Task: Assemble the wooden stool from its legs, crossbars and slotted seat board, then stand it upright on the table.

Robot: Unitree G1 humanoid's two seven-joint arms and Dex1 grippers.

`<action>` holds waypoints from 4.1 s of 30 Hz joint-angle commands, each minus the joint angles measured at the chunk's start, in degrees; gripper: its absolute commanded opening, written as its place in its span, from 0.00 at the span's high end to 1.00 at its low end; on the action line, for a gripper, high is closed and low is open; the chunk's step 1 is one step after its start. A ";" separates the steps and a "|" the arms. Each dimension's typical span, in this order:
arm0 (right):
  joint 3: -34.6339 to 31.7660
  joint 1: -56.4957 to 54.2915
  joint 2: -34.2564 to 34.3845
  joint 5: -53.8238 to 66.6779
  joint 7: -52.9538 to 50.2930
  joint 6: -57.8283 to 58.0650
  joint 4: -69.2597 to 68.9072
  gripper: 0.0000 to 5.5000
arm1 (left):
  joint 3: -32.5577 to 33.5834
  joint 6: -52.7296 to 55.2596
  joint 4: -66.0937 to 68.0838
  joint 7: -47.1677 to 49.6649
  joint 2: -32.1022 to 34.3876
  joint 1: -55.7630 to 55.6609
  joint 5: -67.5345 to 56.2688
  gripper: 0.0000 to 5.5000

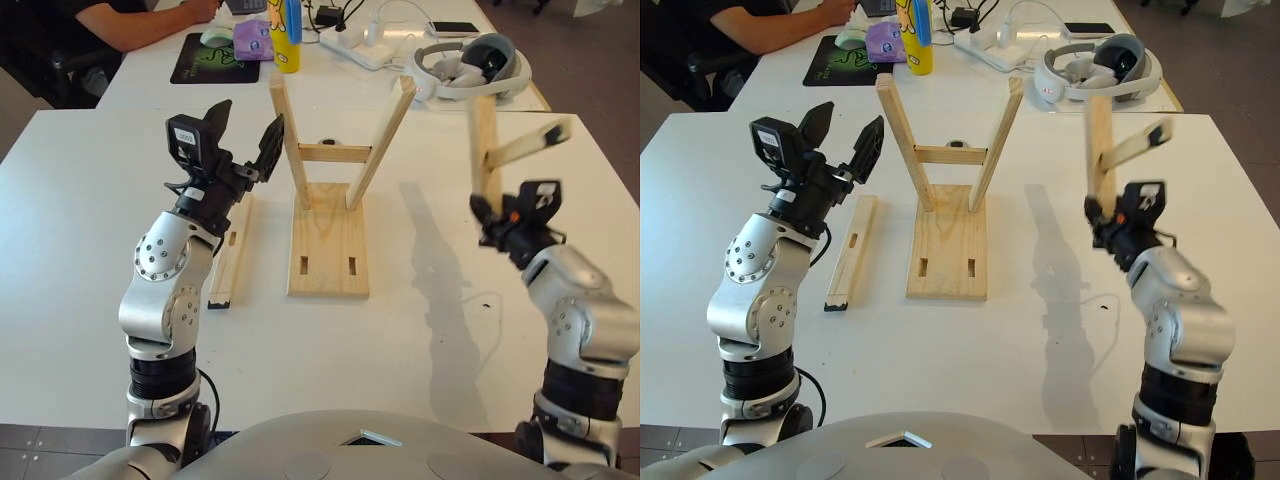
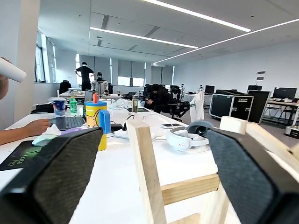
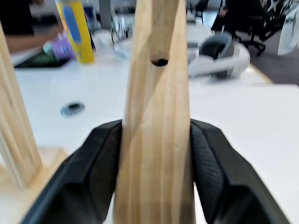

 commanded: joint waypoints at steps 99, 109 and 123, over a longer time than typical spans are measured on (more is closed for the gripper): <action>44.64 13.88 -16.23 -28.14 30.01 -37.54 1.91 0.33 | 8.32 24.27 18.91 -40.66 44.28 -13.62 -32.57 0.63; 44.76 11.77 -14.65 -35.77 27.62 -41.71 8.04 0.33 | 7.49 22.86 19.52 -43.23 43.02 -13.76 -29.91 0.63; 42.05 6.48 -15.92 -35.74 31.78 -45.24 15.87 0.33 | -1.76 14.55 16.95 -48.73 43.18 -12.00 -17.91 0.63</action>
